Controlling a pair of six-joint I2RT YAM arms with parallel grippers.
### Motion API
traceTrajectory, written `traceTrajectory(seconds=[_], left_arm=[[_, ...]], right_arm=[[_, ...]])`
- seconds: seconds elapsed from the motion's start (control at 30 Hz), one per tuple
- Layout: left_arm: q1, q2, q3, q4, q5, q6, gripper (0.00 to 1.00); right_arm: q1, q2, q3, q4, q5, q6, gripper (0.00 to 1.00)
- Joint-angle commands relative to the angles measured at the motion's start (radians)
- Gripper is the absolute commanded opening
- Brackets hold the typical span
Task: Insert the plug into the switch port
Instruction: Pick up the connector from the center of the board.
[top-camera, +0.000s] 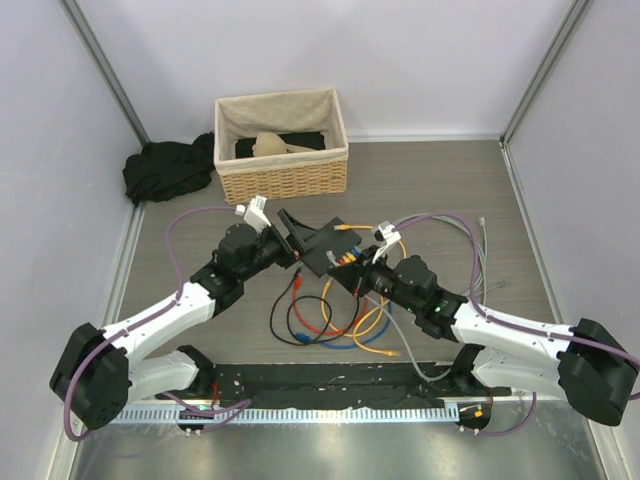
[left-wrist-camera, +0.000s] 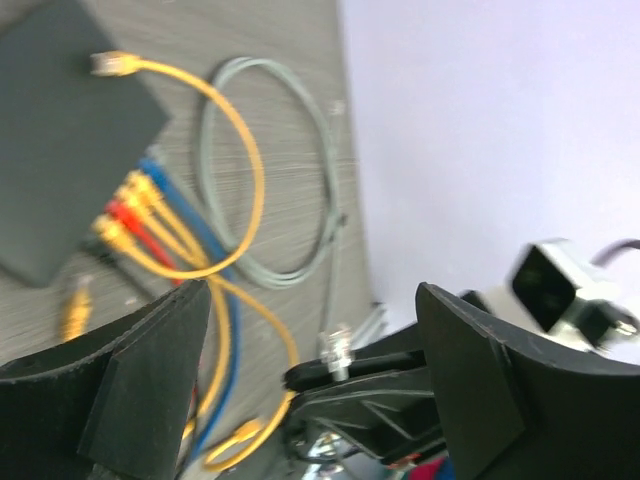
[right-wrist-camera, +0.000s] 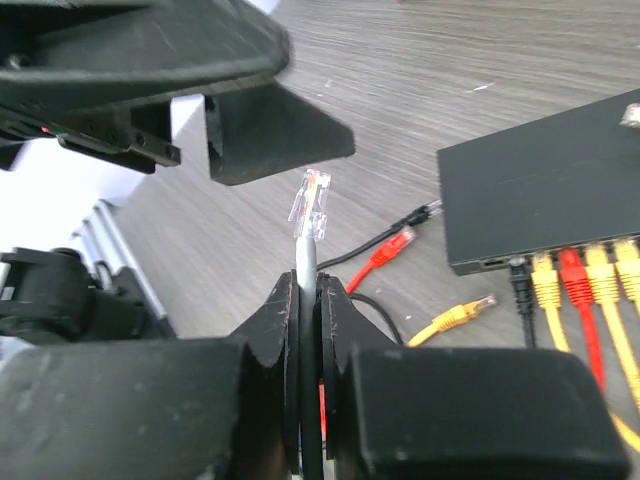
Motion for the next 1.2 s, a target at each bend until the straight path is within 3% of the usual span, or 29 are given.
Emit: traceTrajectory(seconds=[0.0, 0.3, 0.47, 0.77, 1.17], left_arm=[[0.005, 0.0, -0.022, 0.231, 0.092, -0.062, 0.85], [-0.004, 0.081, -0.015, 0.288, 0.166, -0.117, 0.65], [-0.023, 0.106, 0.014, 0.298, 0.202, -0.111, 0.6], [-0.027, 0.118, 0.003, 0.323, 0.207, -0.12, 0.42], [-0.03, 0.123, -0.003, 0.314, 0.178, -0.117, 0.01]], right_arm=[[-0.023, -0.047, -0.021, 0.089, -0.065, 0.088, 0.01], [-0.055, -0.041, -0.049, 0.168, -0.13, 0.158, 0.01], [-0.092, -0.002, -0.081, 0.256, -0.179, 0.22, 0.01], [-0.127, 0.042, -0.1, 0.326, -0.214, 0.279, 0.01], [-0.167, 0.148, -0.086, 0.359, -0.297, 0.339, 0.01]])
